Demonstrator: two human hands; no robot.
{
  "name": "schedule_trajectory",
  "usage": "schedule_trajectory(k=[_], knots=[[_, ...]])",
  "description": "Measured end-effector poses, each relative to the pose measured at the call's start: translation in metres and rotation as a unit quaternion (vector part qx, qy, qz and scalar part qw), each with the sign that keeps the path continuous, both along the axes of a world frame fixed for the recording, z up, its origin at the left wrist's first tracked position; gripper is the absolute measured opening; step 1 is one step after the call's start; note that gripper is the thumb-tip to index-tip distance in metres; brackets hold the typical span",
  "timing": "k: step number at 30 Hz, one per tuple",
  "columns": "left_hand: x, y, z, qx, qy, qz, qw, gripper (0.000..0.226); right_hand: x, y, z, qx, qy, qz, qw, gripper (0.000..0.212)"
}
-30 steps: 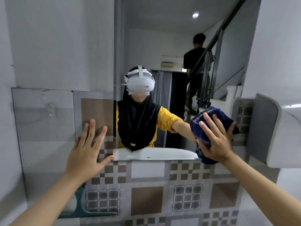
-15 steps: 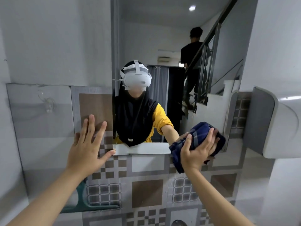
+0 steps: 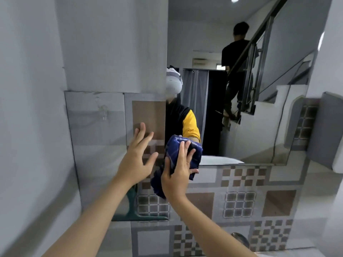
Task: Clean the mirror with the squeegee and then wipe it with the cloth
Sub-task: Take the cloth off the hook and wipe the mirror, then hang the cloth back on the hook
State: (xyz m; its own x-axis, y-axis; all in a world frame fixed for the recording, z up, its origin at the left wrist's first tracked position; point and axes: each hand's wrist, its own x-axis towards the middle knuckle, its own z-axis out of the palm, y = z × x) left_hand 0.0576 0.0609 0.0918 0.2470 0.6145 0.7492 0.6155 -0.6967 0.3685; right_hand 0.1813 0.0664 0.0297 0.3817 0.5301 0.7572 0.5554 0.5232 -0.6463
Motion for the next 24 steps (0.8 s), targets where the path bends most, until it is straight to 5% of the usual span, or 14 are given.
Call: schedule_trajectory(k=[7, 15, 24], knots=[[-0.051, -0.071, -0.003, -0.13, -0.212, -0.076, 0.966, 0.017, -0.055, -0.056, 0.002, -0.018, 0.021, 0.208, 0.978, 0.069], [-0.054, -0.087, 0.002, -0.252, -0.325, -0.171, 0.895, 0.018, -0.04, -0.089, 0.026, -0.105, 0.062, 0.411, 0.904, 0.034], [-0.074, -0.127, 0.008, -0.251, -0.35, -0.209, 0.878, 0.027, -0.037, -0.128, 0.049, -0.105, 0.011, 0.457, 0.883, 0.042]])
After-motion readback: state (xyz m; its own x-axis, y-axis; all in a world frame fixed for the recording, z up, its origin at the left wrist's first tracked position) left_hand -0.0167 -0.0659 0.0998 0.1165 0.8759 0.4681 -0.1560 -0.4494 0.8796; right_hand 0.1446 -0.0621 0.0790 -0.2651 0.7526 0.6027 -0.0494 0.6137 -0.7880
